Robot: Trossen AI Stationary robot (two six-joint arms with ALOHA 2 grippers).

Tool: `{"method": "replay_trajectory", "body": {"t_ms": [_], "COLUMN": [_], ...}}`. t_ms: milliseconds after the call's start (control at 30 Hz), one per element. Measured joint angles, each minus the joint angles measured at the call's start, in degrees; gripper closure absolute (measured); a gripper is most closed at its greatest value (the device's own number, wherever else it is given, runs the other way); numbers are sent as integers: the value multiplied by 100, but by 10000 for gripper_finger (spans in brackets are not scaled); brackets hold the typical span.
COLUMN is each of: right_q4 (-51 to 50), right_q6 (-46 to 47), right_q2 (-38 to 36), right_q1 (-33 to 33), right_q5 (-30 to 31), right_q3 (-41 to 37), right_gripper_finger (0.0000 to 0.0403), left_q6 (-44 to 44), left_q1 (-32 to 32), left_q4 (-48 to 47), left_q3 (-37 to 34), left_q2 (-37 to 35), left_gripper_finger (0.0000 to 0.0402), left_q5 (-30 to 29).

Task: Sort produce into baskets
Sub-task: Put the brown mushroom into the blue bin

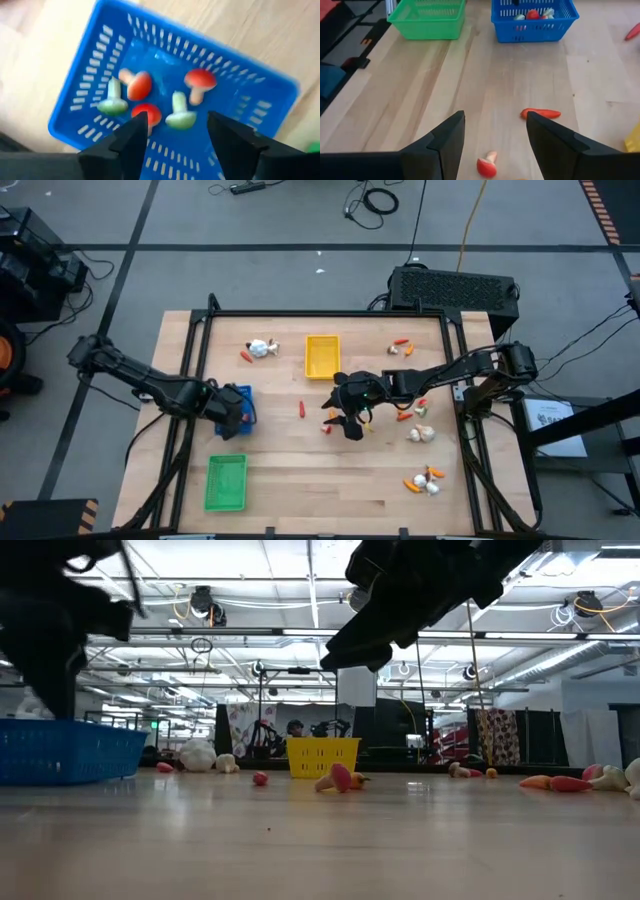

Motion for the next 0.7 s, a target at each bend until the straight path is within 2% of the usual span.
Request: {"method": "replay_trajectory", "body": {"t_ms": [133, 267, 433, 567, 700], "right_q4": [3, 0, -72, -75, -76], "right_q6": [-176, -194, -166, -159, -94], "right_q2": [0, 0, 0, 0, 0], "right_q1": [-34, -112, -144, -142, -142], "right_q5": [0, 4, 9, 4, 4], "right_q3": [0, 0, 0, 0, 0], "right_gripper_finger": [200, 200, 200, 200, 200], "left_q6": [694, 1742, 3414, 4756, 5866], "left_q1": [357, 833, 2088, 3524, 4845], "left_q4": [22, 42, 322, 963, 1680], "left_q3": [471, 1050, 1368, 1369, 1387], "left_q2": [0, -3, 30, 297, 945], "left_gripper_finger": [190, 190, 190, 190, 190], "left_q5": [-105, -541, -759, -138, 666]}}
